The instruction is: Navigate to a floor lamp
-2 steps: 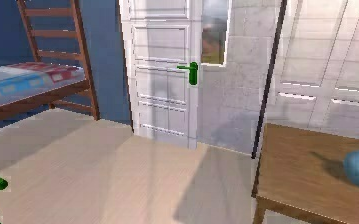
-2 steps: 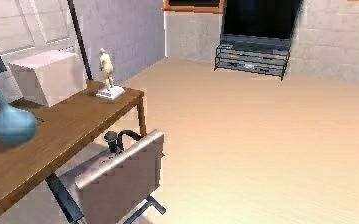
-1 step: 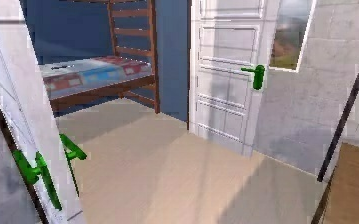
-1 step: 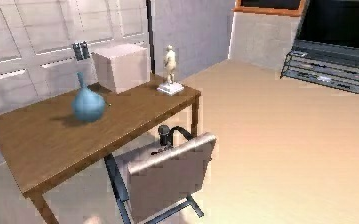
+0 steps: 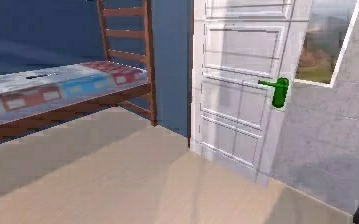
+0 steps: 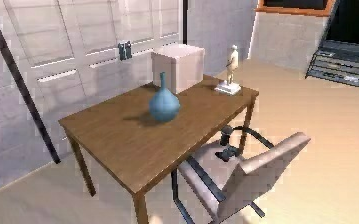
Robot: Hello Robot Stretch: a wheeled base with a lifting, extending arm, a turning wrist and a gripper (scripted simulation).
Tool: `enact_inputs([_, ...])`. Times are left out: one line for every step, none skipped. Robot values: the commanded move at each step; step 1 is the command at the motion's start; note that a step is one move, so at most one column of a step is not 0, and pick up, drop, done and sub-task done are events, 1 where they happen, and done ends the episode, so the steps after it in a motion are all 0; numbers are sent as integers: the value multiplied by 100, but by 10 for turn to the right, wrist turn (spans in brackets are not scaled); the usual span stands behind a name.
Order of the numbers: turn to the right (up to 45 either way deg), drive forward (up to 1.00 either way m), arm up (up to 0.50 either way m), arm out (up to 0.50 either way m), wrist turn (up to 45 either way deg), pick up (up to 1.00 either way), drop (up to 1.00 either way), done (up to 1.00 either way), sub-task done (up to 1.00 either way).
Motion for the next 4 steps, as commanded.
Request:
enact_inputs([360,0,0,0,0,0,0,0,0])
enact_inputs([0,10,0,0,0,0,0,0,0])
enact_inputs([-450,0,0,0,0,0,0,0,0])
enact_inputs([-360,0,0,0,0,0,0,0,0])
